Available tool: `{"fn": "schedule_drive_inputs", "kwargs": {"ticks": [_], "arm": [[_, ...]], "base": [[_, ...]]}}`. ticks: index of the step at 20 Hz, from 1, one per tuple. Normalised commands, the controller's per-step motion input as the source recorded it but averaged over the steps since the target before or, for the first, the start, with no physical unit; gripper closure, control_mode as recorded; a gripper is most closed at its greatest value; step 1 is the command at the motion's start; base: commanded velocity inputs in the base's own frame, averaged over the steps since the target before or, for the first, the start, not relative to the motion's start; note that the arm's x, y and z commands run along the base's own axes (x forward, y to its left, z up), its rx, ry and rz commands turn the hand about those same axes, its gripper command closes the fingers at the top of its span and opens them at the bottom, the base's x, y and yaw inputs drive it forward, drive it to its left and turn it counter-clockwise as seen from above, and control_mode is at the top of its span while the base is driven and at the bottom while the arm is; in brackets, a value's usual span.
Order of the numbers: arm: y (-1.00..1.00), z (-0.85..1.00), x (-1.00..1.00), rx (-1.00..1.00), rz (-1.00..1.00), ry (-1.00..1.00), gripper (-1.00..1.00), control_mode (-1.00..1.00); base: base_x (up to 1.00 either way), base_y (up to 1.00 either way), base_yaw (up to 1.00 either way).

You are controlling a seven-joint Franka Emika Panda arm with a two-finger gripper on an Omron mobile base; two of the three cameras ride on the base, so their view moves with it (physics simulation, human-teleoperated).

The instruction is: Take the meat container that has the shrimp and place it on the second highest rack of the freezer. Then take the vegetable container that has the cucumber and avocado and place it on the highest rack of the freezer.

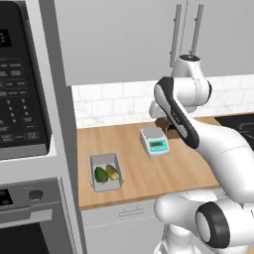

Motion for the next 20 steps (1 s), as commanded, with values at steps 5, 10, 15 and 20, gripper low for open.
{"fn": "schedule_drive_inputs", "kwargs": {"ticks": [5, 10, 15, 20], "arm": [[-0.24, -0.10, -0.25, 0.01, -0.09, 0.04, -1.00, -1.00], [-0.93, -0.34, -0.33, 0.03, -0.32, 0.19, -1.00, -1.00], [-1.00, -0.52, -0.13, 0.05, -0.47, 0.24, -1.00, -1.00], [-1.00, -0.72, 0.00, 0.08, -0.58, 0.18, -1.00, -1.00]], "base": [[0.00, 0.00, 0.00], [0.00, 0.00, 0.00], [0.00, 0.00, 0.00], [0.00, 0.00, 0.00]]}}
